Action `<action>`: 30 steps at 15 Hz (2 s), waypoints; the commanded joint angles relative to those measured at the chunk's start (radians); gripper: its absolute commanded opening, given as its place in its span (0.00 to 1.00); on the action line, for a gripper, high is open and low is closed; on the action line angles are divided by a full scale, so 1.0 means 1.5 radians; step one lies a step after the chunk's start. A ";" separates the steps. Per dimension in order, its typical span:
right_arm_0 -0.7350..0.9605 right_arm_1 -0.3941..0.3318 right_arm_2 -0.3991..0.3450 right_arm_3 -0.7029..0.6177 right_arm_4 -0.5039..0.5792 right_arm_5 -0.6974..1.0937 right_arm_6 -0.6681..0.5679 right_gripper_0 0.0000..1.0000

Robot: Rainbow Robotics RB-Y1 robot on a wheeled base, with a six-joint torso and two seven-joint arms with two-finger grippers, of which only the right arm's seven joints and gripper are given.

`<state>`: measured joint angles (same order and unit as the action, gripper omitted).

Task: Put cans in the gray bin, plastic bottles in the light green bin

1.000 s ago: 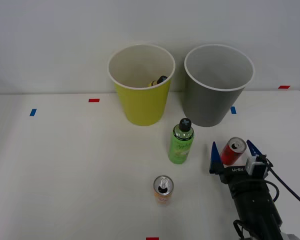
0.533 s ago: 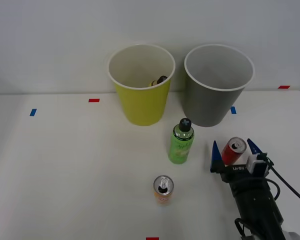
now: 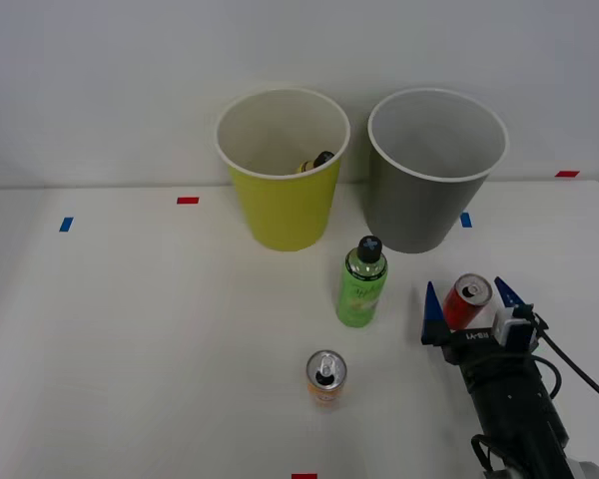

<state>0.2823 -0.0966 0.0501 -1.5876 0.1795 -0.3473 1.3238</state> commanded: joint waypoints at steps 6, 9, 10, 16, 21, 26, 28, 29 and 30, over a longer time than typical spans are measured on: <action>-0.002 -0.004 0.002 0.000 -0.002 0.008 0.003 0.00; 0.000 -0.004 0.000 0.000 -0.007 0.008 0.003 0.00; 0.000 -0.004 -0.001 0.000 -0.007 0.007 0.003 0.00; 0.007 -0.005 0.003 0.000 -0.027 -0.009 0.004 0.00; 0.068 -0.046 0.033 -0.067 -0.083 -0.057 0.001 0.00; 0.108 -0.131 0.063 -0.260 -0.184 0.079 -0.007 0.00; 0.099 -0.144 0.064 -0.314 -0.234 0.127 -0.014 0.00; 0.084 -0.143 0.064 -0.320 -0.264 0.127 -0.017 0.00; 0.068 -0.140 0.064 -0.326 -0.279 0.127 -0.018 0.00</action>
<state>0.4096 -0.3087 0.1454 -2.0643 -0.2117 -0.1590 1.3005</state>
